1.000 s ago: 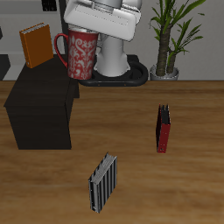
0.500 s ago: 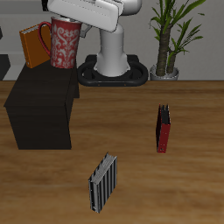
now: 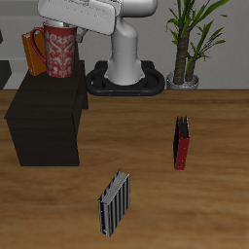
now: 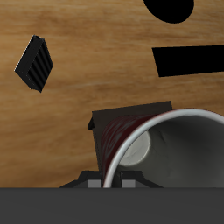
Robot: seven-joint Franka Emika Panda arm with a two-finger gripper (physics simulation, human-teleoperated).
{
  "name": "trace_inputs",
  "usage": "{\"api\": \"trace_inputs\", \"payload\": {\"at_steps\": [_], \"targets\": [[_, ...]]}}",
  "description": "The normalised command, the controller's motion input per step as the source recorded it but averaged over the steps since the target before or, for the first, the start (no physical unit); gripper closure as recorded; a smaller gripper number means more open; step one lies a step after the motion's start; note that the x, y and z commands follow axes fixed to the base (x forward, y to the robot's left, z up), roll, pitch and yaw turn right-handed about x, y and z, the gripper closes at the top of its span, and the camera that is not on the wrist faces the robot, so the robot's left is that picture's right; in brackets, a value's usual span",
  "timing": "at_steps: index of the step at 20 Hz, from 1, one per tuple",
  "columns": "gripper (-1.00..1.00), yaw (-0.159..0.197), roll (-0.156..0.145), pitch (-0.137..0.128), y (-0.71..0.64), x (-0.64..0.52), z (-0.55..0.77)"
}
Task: Place the orange book upright on top of the shelf and place the red mug on top of the shelf
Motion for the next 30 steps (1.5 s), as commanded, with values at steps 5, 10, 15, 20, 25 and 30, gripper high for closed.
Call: {"api": "trace_inputs", "payload": {"at_steps": [5, 10, 15, 20, 25, 30], "targets": [[1.00, -0.029, 0.034, 0.027, -0.14, 0.03, -0.04], [1.00, -0.027, 0.013, 0.024, -0.12, 0.06, -0.11], [1.00, -0.029, 0.004, 0.035, -0.11, 0.15, -0.25], [1.00, -0.019, 0.005, 0.027, -0.08, 0.14, -0.28], [1.00, -0.012, -0.015, 0.017, -0.03, 0.11, -0.21], [-1.00, -0.042, -0.011, 0.037, -0.08, 0.07, -0.25]]}}
